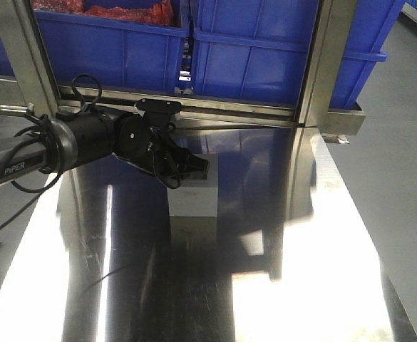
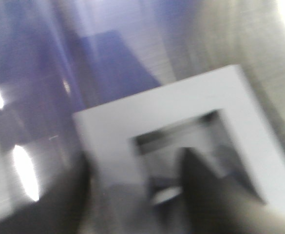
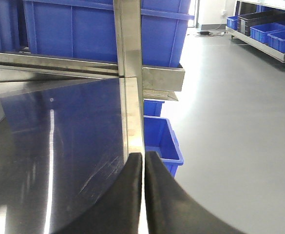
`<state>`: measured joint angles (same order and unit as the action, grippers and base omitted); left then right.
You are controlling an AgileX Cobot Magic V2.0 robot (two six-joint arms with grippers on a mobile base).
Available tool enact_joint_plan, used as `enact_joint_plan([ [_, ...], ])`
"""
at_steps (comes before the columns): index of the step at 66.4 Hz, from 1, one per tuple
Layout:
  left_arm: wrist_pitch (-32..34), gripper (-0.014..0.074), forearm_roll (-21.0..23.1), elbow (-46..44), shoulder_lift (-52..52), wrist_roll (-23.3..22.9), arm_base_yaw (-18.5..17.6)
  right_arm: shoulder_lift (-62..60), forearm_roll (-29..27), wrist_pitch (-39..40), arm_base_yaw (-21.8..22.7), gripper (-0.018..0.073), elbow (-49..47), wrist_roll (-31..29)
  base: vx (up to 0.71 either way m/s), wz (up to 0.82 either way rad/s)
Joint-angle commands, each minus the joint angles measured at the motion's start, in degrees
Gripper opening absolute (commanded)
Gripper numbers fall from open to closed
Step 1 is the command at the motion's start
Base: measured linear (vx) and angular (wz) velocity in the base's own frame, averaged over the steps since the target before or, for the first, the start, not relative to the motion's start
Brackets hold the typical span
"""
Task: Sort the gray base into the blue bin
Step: 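Close the left gripper on the block's rim and lift it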
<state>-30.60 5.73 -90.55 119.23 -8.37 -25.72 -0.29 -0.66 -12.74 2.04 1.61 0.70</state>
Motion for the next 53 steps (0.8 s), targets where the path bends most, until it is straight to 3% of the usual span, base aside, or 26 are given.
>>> enact_joint_plan([
  [1,-4.7,0.0163,-0.6,-0.4,-1.6,0.5,-0.4,1.0,0.3,4.1,0.0,-0.0005,0.1,-0.7,0.00,0.00],
  [11,-4.5,-0.0007,-0.7,-0.4,-1.6,0.5,-0.4,1.0,0.3,4.1,0.0,-0.0005,0.1,-0.7,0.00,0.00],
  [29,-1.6,-0.0008,-0.9,-0.4,-3.5,0.6,-0.4,1.0,0.3,4.1,0.0,-0.0005,0.1,-0.7,0.00,0.00],
  [53,6.4,-0.0006,-0.9,0.5,-16.5,0.6,-0.6,1.0,0.3,4.1,0.0,-0.0005,0.1,-0.7,0.00,0.00],
])
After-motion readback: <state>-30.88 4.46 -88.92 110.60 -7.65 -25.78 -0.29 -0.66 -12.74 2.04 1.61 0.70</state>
